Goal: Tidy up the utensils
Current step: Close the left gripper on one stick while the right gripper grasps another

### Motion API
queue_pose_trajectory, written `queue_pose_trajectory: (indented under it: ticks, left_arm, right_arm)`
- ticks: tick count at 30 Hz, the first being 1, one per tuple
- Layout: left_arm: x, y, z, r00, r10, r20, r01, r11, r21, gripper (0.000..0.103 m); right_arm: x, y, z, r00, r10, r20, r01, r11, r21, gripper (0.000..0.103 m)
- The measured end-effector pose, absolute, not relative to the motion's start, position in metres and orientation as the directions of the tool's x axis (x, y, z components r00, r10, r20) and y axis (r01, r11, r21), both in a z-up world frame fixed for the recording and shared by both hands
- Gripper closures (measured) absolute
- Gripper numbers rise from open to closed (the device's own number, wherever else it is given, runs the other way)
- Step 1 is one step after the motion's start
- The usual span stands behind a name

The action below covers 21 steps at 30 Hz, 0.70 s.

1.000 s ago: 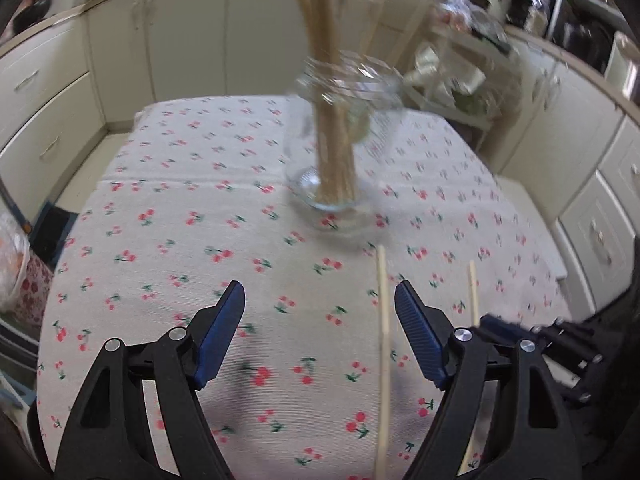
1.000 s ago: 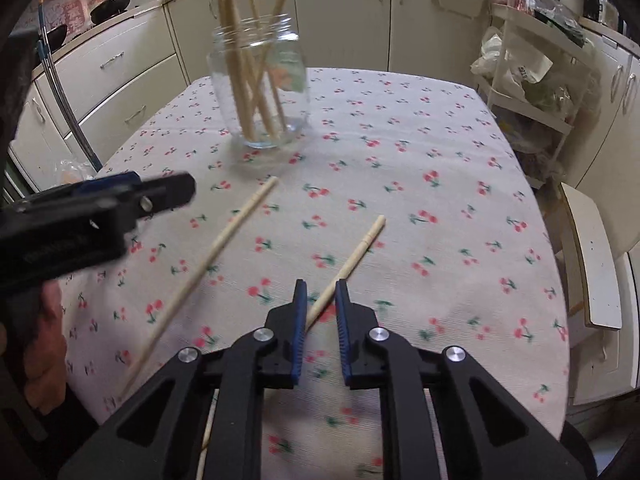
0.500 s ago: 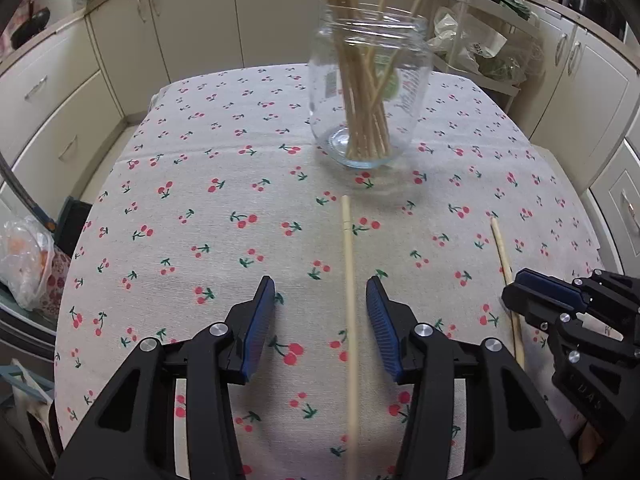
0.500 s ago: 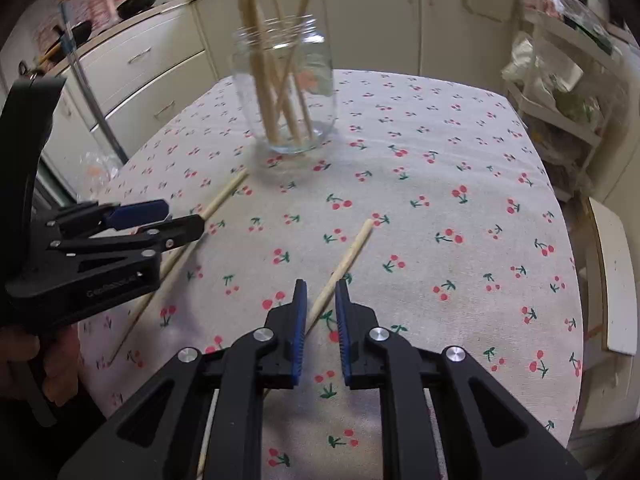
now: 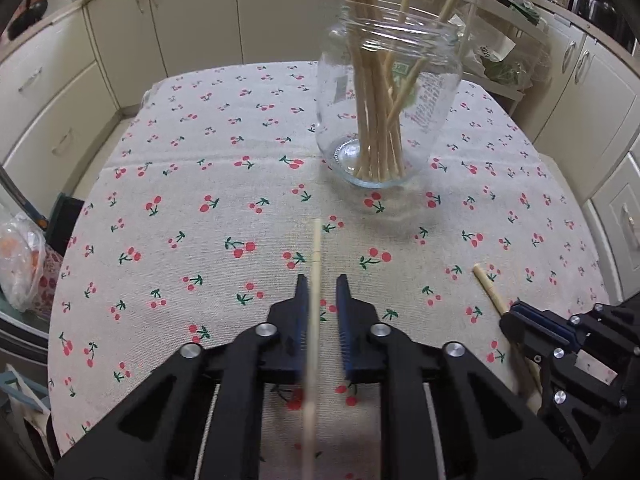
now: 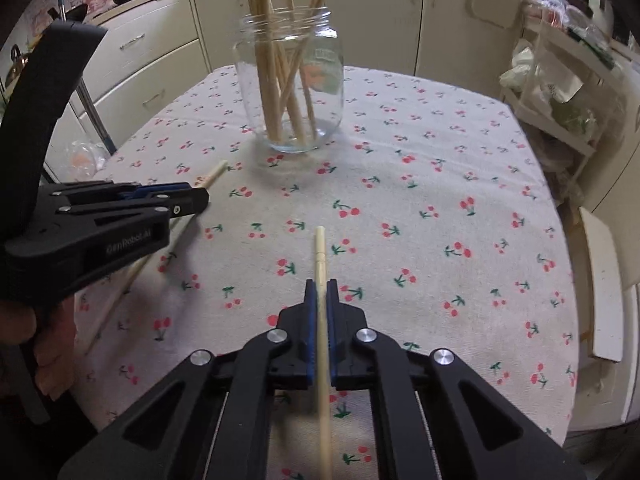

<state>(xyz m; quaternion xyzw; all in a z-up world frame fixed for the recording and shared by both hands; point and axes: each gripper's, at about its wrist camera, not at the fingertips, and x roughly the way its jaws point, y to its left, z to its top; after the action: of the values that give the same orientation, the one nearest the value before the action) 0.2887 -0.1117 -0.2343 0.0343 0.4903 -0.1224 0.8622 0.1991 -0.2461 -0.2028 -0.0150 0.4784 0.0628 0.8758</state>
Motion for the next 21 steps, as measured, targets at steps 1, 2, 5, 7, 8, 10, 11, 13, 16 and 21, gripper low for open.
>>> queue_pose_trajectory:
  ticks: [1,2,5,7,8,10,11,13,16,21]
  left_arm:
    - [0.290,-0.107,-0.234,0.481,-0.199,-0.854,0.250,0.965,-0.084,0.093]
    - [0.290,-0.104,-0.234,0.478,-0.208,-0.854,0.253,0.963,-0.093,0.093]
    - [0.291,-0.098,-0.234,0.465,-0.211,-0.860,0.261,0.961,-0.095,0.092]
    - [0.294,-0.096,-0.234,0.457,-0.215,-0.863,0.254,0.961,-0.105,0.089]
    - [0.295,-0.096,-0.234,0.459,-0.209,-0.864,0.250,0.963,-0.100,0.084]
    - [0.298,-0.097,-0.233,0.469,-0.193,-0.862,0.239,0.967,-0.086,0.072]
    - [0.299,-0.098,-0.234,0.473,-0.188,-0.861,0.235,0.969,-0.083,0.071]
    - [0.300,-0.104,-0.234,0.486,-0.162,-0.859,0.244,0.969,-0.045,0.071]
    - [0.297,-0.110,-0.235,0.502,-0.144,-0.852,0.272,0.962,-0.003,0.098]
    - [0.289,-0.102,-0.228,0.507,-0.168,-0.845,0.279,0.960,-0.024,0.098]
  right_arm:
    - [0.200,-0.248,-0.203,0.532,0.095,-0.842,-0.117,0.992,0.038,0.097]
    - [0.202,-0.250,-0.202,0.524,0.095,-0.847,-0.110,0.993,0.043,0.097]
    - [0.206,-0.249,-0.202,0.507,0.085,-0.858,-0.102,0.994,0.038,0.092]
    - [0.207,-0.244,-0.202,0.507,0.079,-0.858,-0.112,0.993,0.026,0.077]
    - [0.208,-0.240,-0.203,0.509,0.067,-0.858,-0.120,0.993,0.006,0.076]
    - [0.209,-0.235,-0.204,0.516,0.041,-0.855,-0.127,0.991,-0.029,0.076]
    - [0.210,-0.234,-0.204,0.520,0.037,-0.853,-0.130,0.991,-0.036,0.076]
    - [0.210,-0.230,-0.206,0.530,0.031,-0.848,-0.149,0.987,-0.057,0.087]
    - [0.208,-0.221,-0.207,0.536,0.019,-0.844,-0.183,0.979,-0.094,0.098]
    - [0.205,-0.247,-0.204,0.523,0.151,-0.839,-0.082,0.988,0.127,0.098]
